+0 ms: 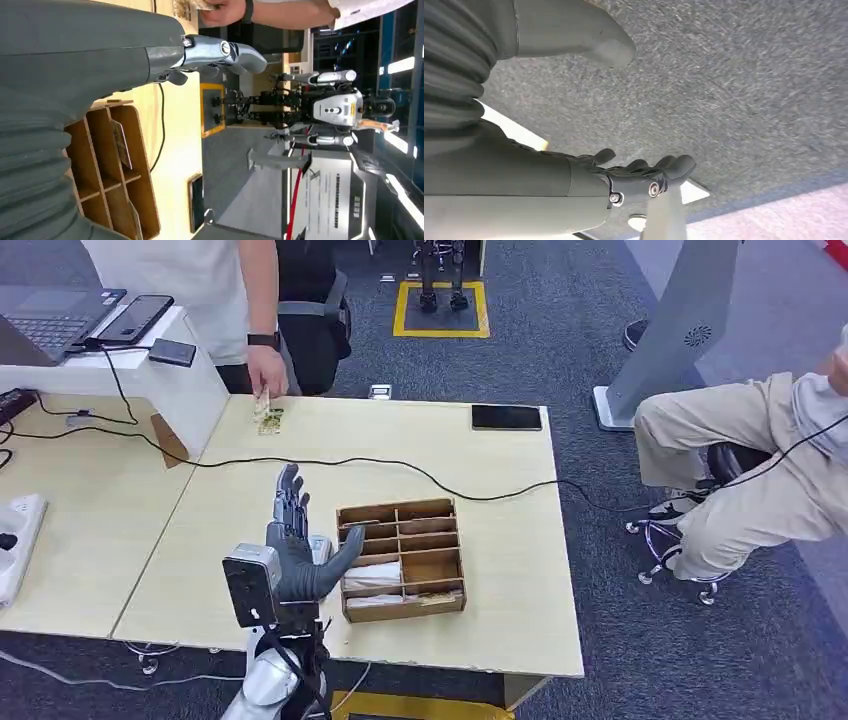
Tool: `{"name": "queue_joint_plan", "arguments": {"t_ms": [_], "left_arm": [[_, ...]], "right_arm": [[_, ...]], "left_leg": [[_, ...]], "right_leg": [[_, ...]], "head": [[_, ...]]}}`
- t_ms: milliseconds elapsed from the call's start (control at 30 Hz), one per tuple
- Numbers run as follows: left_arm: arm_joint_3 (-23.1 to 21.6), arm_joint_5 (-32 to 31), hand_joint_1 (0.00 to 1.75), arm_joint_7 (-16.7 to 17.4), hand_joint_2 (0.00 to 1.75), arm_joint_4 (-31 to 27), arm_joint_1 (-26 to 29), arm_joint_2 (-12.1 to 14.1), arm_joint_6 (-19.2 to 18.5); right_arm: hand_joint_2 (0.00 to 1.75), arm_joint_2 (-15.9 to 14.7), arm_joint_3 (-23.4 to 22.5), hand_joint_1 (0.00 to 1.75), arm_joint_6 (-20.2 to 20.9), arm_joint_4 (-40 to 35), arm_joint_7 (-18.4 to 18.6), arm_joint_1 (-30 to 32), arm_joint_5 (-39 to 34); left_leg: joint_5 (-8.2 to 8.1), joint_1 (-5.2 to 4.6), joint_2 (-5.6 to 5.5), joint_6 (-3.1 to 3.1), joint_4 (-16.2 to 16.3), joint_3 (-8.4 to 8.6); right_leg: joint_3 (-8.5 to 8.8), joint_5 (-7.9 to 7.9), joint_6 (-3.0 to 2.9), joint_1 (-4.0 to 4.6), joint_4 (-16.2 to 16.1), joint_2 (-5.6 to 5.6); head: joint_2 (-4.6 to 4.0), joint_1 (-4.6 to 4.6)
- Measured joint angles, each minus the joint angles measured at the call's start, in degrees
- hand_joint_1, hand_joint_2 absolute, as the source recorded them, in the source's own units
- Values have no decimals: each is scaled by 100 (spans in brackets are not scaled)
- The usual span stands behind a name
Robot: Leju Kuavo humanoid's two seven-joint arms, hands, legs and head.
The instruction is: Pass the card to the sensor for recognition and then transmit it.
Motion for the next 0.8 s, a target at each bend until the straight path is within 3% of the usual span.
{"name": "queue_joint_plan", "arguments": {"t_ms": [267,800], "left_arm": [[0,-109,0,28,175,-94,201,26,-63],[2,170,0,-317,175,-291,431,28,122]], "right_arm": [[175,0,-2,0,-4,-210,-334,56,-13],[175,33,-4,0,-7,-533,-332,193,57]], "left_leg": [[-2,0,-1,-1,0,-1],[-1,0,0,-1,0,-1]], "right_leg": [[-1,-1,1,0,0,0],[0,-1,0,0,0,0]], "head": [[0,0],[0,2]]}}
